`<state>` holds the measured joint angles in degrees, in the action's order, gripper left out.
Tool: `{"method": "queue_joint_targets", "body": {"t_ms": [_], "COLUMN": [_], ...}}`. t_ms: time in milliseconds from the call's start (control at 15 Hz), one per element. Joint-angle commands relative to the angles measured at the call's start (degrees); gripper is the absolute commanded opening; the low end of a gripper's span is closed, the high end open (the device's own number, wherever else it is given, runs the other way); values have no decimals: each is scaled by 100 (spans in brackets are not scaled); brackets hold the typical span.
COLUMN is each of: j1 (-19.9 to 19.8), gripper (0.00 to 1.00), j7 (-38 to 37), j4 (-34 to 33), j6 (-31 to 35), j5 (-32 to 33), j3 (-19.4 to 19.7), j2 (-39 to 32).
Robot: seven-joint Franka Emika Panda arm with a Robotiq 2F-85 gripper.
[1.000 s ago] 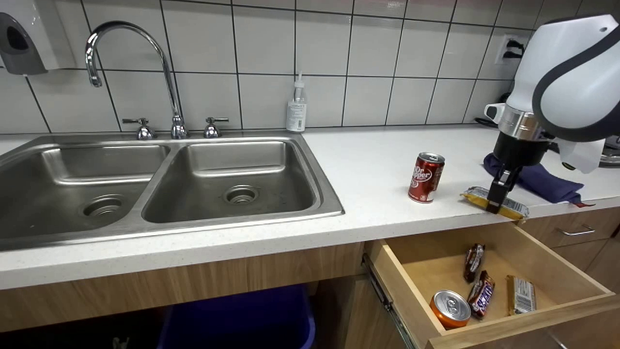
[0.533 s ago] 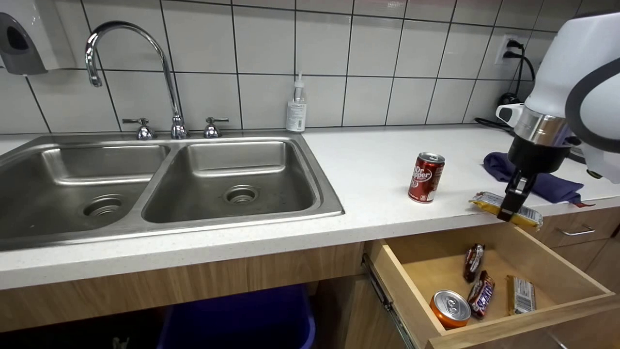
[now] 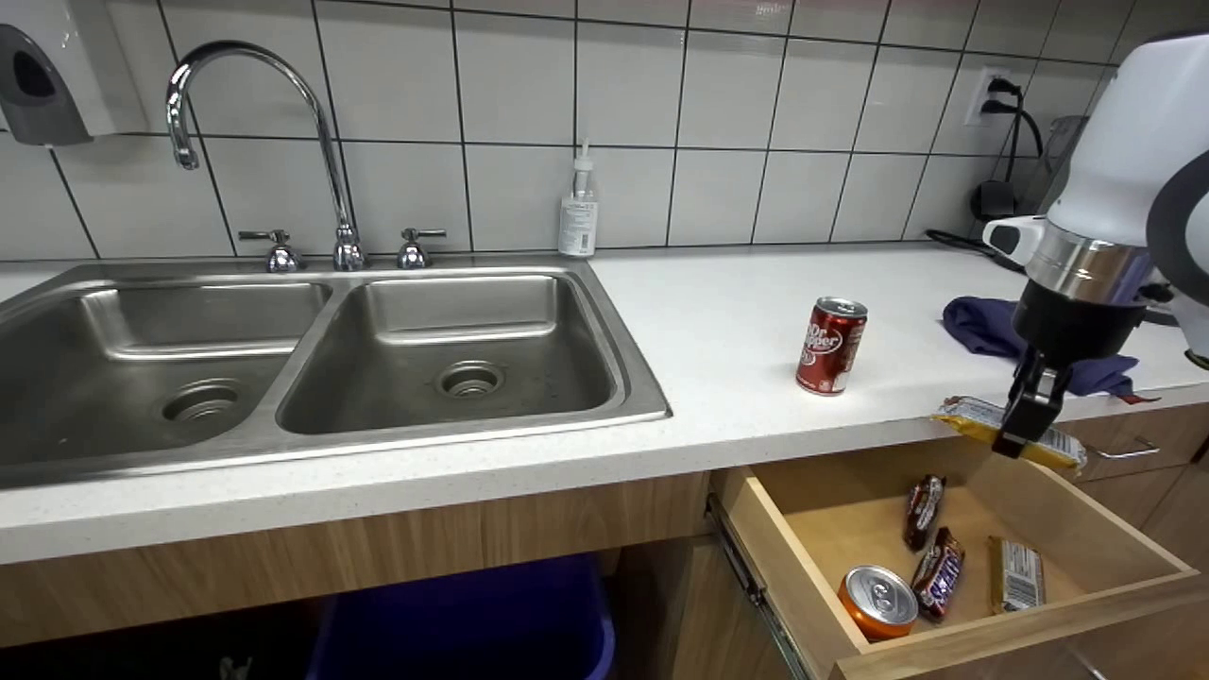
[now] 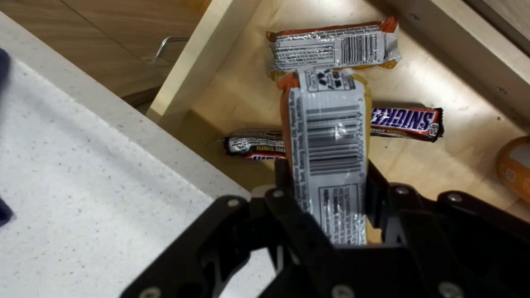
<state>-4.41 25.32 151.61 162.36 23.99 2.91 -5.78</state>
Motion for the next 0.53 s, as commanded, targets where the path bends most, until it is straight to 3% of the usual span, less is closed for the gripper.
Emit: {"method": "queue_joint_targets", "body": {"t_ms": [0,467], "j1": [3,1], "gripper": [17,17], "j7": [360,864], "j4": [175,67], "j6": [-39,-95], "j5": [66,129], "j3": [1,-7], "j2": [189,20]}}
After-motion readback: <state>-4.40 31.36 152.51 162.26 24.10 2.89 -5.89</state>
